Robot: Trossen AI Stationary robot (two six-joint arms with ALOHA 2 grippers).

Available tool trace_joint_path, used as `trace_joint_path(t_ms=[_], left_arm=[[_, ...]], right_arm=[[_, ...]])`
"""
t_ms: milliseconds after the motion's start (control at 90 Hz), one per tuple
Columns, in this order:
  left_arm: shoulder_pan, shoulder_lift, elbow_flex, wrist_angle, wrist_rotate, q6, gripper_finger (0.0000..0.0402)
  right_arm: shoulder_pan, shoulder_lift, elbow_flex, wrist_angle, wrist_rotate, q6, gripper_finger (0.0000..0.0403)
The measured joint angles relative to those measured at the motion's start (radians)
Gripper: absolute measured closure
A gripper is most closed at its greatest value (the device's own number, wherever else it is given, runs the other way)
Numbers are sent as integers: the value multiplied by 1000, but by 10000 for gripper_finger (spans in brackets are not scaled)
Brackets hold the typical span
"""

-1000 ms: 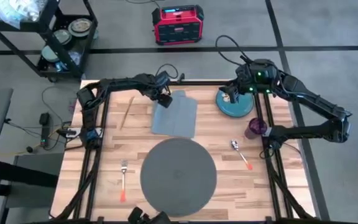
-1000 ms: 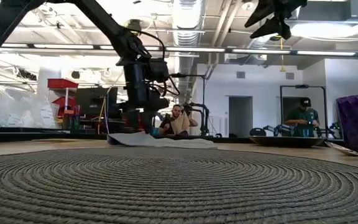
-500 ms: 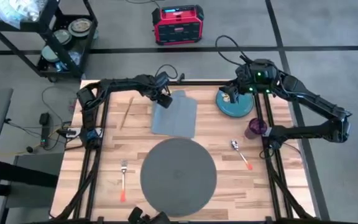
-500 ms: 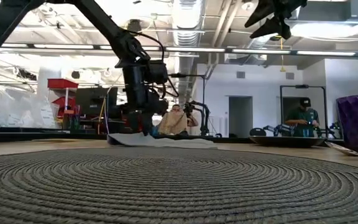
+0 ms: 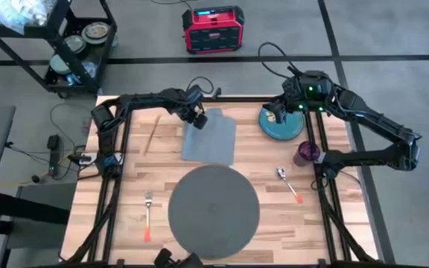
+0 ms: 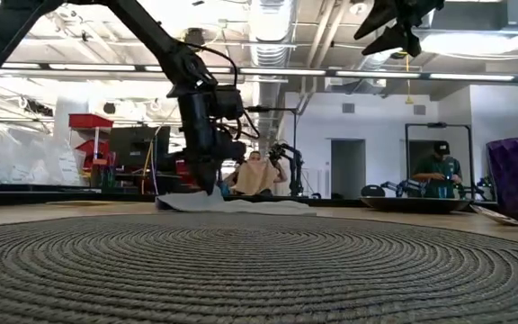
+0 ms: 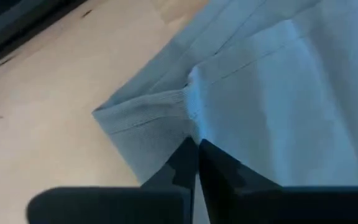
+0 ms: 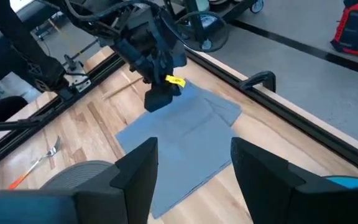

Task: Set table place
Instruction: Fold the gray table napkin

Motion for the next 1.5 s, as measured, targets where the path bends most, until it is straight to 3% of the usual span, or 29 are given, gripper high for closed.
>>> trace_joint_path(t_ms=[500,622,978,1211,1500], left_arm=[[65,-82,-4,-211,-131,56,401],[97,-82,-10,-297,-258,85,401],[159,-90,-9,-389,-311,32,401],[173,-90,-9,-427,-549,-66,401],[167,-90,-9,-421,-553,-100,401]], right_arm=[[0,0,0,-4,0,-1,212],[0,0,0,-15,0,-1,212],[-13,0,0,-19,-2,-2,212],[-46,0,0,-33,-1,-2,212],[-46,0,0,-50,-1,-16,212]])
